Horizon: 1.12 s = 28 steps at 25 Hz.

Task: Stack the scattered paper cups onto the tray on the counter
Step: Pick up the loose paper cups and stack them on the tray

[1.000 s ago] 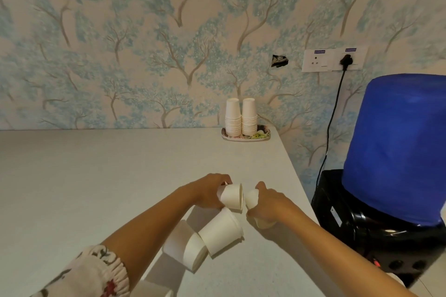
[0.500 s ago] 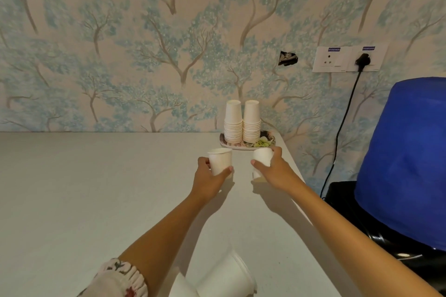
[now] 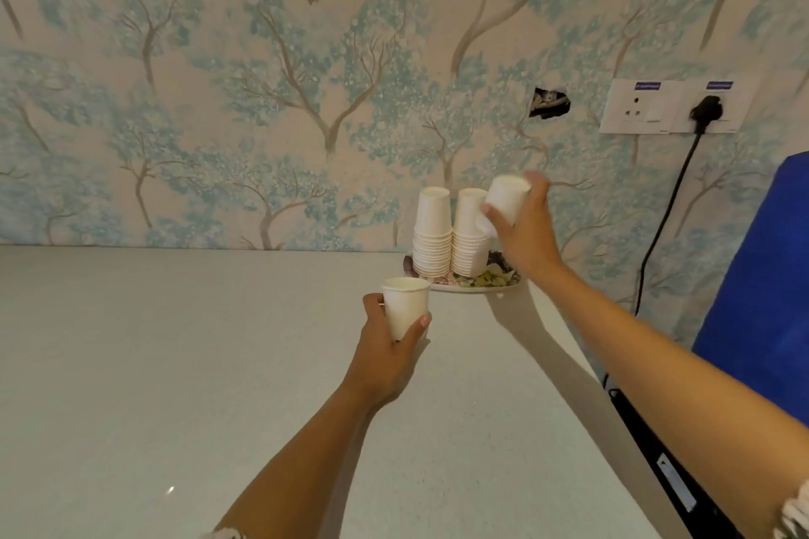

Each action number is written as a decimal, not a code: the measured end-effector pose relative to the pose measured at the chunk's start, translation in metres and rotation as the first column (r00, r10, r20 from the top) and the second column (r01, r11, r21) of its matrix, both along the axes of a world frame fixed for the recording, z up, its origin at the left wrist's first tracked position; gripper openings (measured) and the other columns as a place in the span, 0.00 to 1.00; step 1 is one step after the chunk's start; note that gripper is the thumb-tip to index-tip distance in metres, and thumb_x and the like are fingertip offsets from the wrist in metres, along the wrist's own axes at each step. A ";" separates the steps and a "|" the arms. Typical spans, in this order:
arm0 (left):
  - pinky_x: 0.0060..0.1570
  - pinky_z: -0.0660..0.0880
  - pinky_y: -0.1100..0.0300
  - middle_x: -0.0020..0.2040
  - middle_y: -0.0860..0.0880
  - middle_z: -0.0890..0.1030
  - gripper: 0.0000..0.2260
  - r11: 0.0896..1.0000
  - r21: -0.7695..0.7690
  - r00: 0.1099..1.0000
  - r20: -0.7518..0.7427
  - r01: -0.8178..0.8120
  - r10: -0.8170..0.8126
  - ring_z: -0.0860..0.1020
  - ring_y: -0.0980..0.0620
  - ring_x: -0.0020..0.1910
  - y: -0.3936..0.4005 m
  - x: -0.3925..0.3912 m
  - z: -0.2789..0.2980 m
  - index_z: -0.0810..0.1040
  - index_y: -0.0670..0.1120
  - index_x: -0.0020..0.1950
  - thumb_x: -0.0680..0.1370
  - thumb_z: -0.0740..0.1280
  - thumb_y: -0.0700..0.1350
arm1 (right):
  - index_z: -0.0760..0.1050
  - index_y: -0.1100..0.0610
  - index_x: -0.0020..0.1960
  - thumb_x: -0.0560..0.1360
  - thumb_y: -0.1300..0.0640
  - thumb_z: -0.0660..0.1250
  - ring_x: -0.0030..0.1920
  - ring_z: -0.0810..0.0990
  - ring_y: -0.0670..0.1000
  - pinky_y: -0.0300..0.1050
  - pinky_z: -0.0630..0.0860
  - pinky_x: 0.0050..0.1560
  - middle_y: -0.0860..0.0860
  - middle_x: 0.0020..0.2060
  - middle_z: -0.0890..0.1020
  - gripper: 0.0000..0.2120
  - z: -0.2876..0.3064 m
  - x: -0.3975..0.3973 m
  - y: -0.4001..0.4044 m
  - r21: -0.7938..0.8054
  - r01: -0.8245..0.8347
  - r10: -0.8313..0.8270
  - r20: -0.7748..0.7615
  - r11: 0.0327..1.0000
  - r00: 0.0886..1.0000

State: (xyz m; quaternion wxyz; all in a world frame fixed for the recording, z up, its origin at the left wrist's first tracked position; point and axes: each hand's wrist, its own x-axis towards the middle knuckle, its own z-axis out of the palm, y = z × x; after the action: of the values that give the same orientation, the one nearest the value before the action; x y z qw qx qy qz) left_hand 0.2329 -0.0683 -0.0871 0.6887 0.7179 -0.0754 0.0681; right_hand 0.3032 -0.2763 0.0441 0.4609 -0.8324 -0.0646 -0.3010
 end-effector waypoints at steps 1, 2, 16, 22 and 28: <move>0.45 0.80 0.62 0.60 0.58 0.71 0.26 1.000 -0.001 1.000 0.009 0.016 -0.016 0.77 0.50 0.57 -0.001 -0.001 -0.001 0.59 0.57 0.64 0.74 0.71 0.57 | 0.54 0.59 0.74 0.77 0.54 0.69 0.66 0.70 0.57 0.44 0.69 0.59 0.60 0.69 0.67 0.33 0.008 0.010 -0.002 0.000 0.004 -0.004 0.033 1.000 0.999; 0.45 0.80 0.62 0.59 0.58 0.71 0.26 1.000 0.006 1.000 0.018 0.017 -0.017 0.77 0.49 0.57 -0.001 -0.001 -0.002 0.59 0.57 0.64 0.74 0.71 0.58 | 0.54 0.60 0.74 0.78 0.53 0.69 0.66 0.69 0.57 0.43 0.67 0.59 0.60 0.70 0.66 0.34 0.014 0.022 -0.001 -0.007 0.004 -0.004 0.056 1.000 0.998; 0.48 0.82 0.58 0.63 0.54 0.74 0.30 0.998 0.004 0.998 0.018 0.059 -0.059 0.79 0.50 0.56 0.005 -0.001 0.002 0.54 0.67 0.67 0.75 0.71 0.56 | 0.55 0.55 0.79 0.78 0.42 0.65 0.74 0.60 0.62 0.60 0.61 0.72 0.60 0.74 0.63 0.36 0.003 0.098 -0.010 -0.336 0.044 -0.107 -0.172 0.941 0.979; 0.49 0.82 0.54 0.63 0.46 0.70 0.25 0.989 -0.142 0.997 -0.064 -0.039 0.030 0.75 0.46 0.60 0.007 -0.001 0.012 0.56 0.56 0.65 0.78 0.69 0.49 | 0.69 0.55 0.67 0.77 0.46 0.67 0.63 0.67 0.52 0.55 0.69 0.62 0.52 0.62 0.73 0.23 -0.043 0.030 0.015 -0.351 -0.116 0.143 0.052 0.929 0.988; 0.56 0.79 0.44 0.61 0.41 0.73 0.18 0.919 -0.375 0.986 -0.152 -0.124 0.071 0.80 0.41 0.57 0.014 0.005 0.012 0.60 0.46 0.65 0.82 0.61 0.51 | 0.62 0.34 0.68 0.69 0.32 0.71 0.63 0.68 0.34 0.33 0.70 0.55 0.34 0.65 0.67 0.31 -0.093 -0.038 0.051 -0.349 -0.586 0.538 -0.233 0.732 0.810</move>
State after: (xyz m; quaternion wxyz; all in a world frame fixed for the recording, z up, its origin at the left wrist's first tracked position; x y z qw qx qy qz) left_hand 0.2376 -0.0546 -0.0753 0.8149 0.5753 0.0223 0.0667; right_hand 0.2656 -0.2251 -0.0488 0.3507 -0.8663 -0.3471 -0.0783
